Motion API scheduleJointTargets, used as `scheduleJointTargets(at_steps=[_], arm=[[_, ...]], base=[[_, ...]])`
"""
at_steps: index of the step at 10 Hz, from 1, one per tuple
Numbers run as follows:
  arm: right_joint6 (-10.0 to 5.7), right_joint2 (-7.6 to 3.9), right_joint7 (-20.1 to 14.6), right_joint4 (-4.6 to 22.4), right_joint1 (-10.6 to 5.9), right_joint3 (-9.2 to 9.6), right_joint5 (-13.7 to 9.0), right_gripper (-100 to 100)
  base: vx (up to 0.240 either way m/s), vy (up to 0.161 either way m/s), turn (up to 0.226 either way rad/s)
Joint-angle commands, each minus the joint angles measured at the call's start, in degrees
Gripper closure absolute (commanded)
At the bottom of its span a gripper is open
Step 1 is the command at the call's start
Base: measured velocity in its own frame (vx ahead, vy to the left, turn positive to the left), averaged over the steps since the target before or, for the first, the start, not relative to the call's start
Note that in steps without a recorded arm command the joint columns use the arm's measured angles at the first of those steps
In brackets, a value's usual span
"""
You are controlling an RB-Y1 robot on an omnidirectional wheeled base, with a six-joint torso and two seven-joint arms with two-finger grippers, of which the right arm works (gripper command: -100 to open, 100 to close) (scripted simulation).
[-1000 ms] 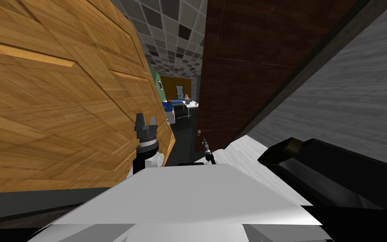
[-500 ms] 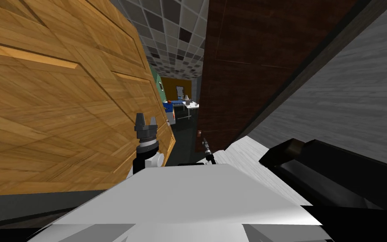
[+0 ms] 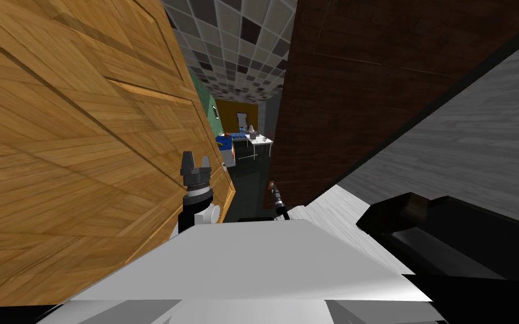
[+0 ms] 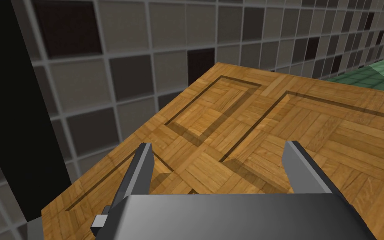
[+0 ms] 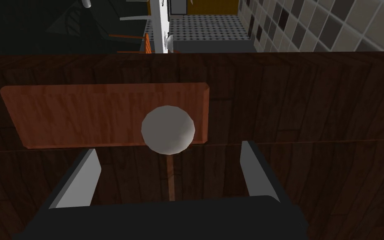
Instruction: Push the door open
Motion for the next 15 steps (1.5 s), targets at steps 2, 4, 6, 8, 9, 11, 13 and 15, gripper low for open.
scheduleJointTargets(at_steps=[2, 4, 6, 8, 9, 11, 13, 15], arm=[[-0.36, 0.54, 0.1, 0.4, -0.19, -0.32, -0.1, -100], [-0.27, 0.38, 0.1, 0.3, -0.15, -0.24, -0.1, 100], [-0.27, 0.38, 0.1, 0.3, -0.15, -0.24, -0.1, 100], [-0.27, 0.38, 0.1, 0.3, -0.15, -0.24, -0.1, 100], [-0.27, 0.38, 0.1, 0.3, -0.15, -0.24, -0.1, 100], [-0.12, -0.04, 0.5, 0.5, -0.25, -1.10, -0.4, 100], [-0.10, -0.35, 1.0, 0.6, -0.43, -2.02, -0.8, 100], [-0.07, -0.62, 1.6, 0.8, -0.65, -3.21, -1.3, 100]], base=[[0.188, -0.003, 0.022], [0.030, 0.001, -0.001], [-0.023, -0.002, 0.005], [-0.008, 0.000, -0.002], [0.000, 0.000, 0.000], [0.125, 0.018, -0.036], [0.178, 0.011, -0.041], [0.211, 0.053, -0.070]])
